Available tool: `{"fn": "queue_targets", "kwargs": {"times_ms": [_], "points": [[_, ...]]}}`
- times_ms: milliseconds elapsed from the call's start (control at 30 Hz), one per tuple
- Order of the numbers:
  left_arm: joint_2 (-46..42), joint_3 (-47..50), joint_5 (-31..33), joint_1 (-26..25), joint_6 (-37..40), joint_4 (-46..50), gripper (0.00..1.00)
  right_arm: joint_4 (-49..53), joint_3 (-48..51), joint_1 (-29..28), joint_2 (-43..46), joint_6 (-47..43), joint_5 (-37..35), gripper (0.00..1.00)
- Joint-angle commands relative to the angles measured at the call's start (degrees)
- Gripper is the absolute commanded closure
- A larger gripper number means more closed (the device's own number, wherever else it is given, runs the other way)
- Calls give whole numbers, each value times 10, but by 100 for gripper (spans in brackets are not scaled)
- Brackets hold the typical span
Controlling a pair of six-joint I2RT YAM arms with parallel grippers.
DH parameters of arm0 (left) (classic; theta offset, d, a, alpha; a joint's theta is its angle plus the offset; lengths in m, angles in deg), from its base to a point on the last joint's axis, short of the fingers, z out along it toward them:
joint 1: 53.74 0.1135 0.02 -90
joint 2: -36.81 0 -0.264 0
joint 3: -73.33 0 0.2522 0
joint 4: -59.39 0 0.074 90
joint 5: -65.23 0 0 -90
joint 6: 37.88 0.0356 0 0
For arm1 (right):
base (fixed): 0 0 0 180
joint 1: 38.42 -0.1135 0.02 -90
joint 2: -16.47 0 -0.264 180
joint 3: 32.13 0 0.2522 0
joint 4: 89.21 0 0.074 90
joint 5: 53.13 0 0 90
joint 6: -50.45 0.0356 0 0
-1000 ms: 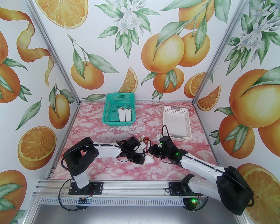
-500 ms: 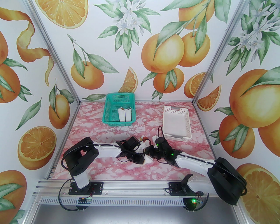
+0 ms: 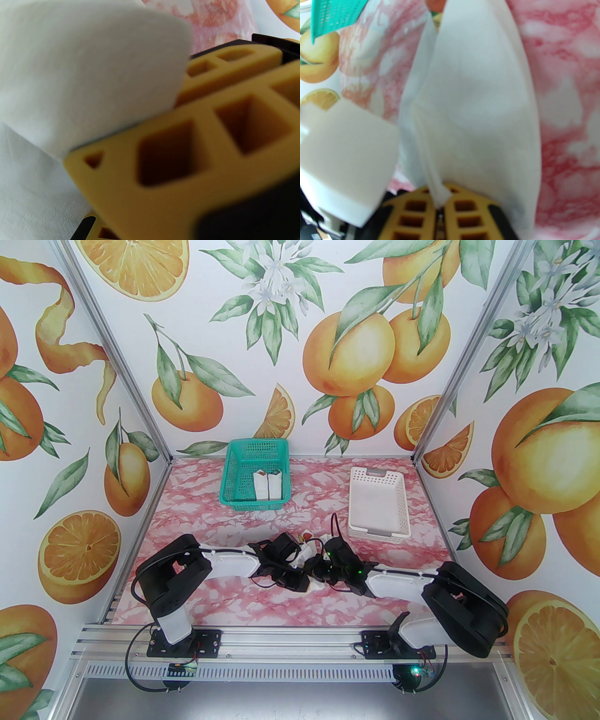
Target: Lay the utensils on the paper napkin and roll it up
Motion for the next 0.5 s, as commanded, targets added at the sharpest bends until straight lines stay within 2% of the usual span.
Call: {"fn": "queue_targets", "kwargs": {"times_ms": [0, 233, 467], "points": [[-5, -13, 4, 3, 0, -5, 85, -35, 1, -5, -11, 12, -8, 86], [-32, -9, -8, 16, 1, 1, 80, -49, 13, -4, -29, 19, -2, 79], [-101, 11, -28, 60, -6, 6, 77, -42, 23, -4, -29, 19, -8, 74]]}}
